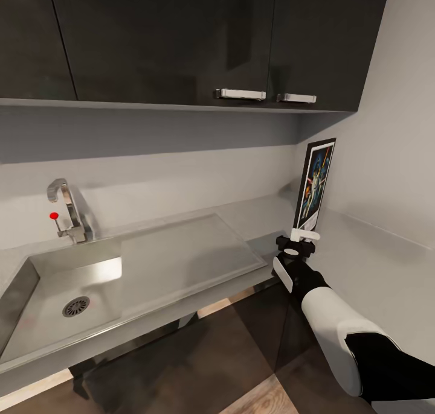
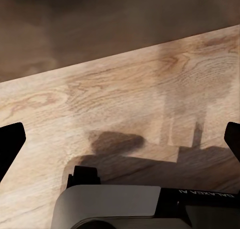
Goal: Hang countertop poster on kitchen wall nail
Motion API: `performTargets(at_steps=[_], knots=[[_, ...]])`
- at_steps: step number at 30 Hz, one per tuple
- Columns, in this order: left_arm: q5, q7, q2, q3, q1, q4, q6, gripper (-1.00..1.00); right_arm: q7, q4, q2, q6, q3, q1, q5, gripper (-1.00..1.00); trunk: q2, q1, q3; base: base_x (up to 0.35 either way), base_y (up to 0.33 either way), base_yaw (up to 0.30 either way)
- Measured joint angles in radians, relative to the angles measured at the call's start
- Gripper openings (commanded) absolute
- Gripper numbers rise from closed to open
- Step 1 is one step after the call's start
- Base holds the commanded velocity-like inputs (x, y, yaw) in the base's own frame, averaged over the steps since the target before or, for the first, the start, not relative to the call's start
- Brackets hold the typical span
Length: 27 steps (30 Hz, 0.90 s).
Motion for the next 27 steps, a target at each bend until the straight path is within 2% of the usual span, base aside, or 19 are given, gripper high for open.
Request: performTargets(at_steps=[12,13,27], knots=[[0.0,0.0,0.0,0.0,0.0,0.0,0.0,1.0,0.0,0.0,0.0,0.0,0.0,0.0,0.0,1.0,0.0,0.0,0.0,0.001,0.0,0.0],[0.0,0.0,0.0,0.0,0.0,0.0,0.0,1.0,0.0,0.0,0.0,0.0,0.0,0.0,0.0,-1.0,0.0,0.0,0.0,0.0,0.0,0.0],[0.0,0.001,0.0,0.0,0.0,0.0,0.0,1.0,0.0,-0.001,0.0,0.001,-0.001,0.0,0.001,-1.0,0.0,0.0,0.0,0.0,0.0,0.0]])
